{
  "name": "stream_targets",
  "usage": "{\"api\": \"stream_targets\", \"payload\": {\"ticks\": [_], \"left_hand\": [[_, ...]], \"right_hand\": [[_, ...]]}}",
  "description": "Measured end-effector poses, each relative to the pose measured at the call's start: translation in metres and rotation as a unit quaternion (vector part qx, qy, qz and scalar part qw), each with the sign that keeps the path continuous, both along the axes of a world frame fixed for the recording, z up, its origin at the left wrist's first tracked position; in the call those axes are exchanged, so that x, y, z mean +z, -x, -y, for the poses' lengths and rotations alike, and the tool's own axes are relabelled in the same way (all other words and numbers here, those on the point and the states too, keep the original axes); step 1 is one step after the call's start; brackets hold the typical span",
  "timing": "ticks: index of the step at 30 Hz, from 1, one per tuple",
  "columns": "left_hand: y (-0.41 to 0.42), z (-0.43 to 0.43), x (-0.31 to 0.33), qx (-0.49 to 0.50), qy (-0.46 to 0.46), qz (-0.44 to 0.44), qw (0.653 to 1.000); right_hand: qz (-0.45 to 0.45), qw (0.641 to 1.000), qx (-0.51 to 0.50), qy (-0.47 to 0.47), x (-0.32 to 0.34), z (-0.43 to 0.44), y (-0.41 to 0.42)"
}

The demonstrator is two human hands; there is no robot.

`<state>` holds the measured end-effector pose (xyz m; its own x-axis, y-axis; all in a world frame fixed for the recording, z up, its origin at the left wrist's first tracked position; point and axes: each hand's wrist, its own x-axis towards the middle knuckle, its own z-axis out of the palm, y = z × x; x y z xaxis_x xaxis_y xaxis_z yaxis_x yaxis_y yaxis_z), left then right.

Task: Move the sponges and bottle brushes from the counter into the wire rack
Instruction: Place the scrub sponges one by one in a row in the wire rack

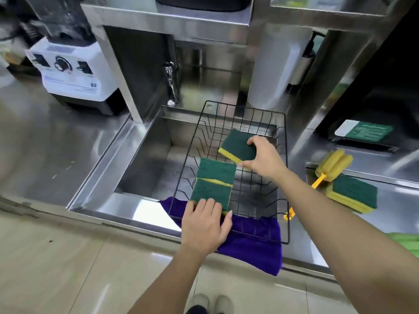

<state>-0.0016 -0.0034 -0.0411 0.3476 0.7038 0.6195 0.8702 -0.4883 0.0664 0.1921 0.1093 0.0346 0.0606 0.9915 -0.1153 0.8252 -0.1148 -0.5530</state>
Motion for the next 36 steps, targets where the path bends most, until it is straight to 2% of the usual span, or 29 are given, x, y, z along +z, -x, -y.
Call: {"api": "stream_targets", "payload": {"ticks": [7, 20, 24, 27, 34, 36], "left_hand": [[0.0, 0.001, 0.0, 0.007, 0.001, 0.002, 1.0], [-0.001, 0.002, -0.003, 0.007, 0.009, 0.005, 1.0], [0.0, 0.001, -0.004, 0.003, 0.01, 0.007, 1.0], [0.0, 0.002, -0.004, 0.004, 0.01, 0.006, 1.0], [0.0, 0.002, -0.003, 0.002, 0.014, -0.002, 1.0], [0.0, 0.002, -0.002, -0.001, 0.017, -0.003, 1.0]], "right_hand": [[0.009, 1.0, 0.028, 0.009, -0.011, -0.025, 0.023], [0.035, 0.997, 0.028, -0.055, -0.016, -0.046, 0.037], [0.041, 0.995, 0.085, 0.036, -0.017, -0.05, 0.04], [0.011, 0.99, 0.1, 0.097, -0.015, -0.05, 0.038], [-0.089, 0.982, 0.092, 0.139, -0.018, -0.048, 0.028], [-0.078, 0.984, 0.084, 0.133, -0.019, -0.048, 0.03]]}}
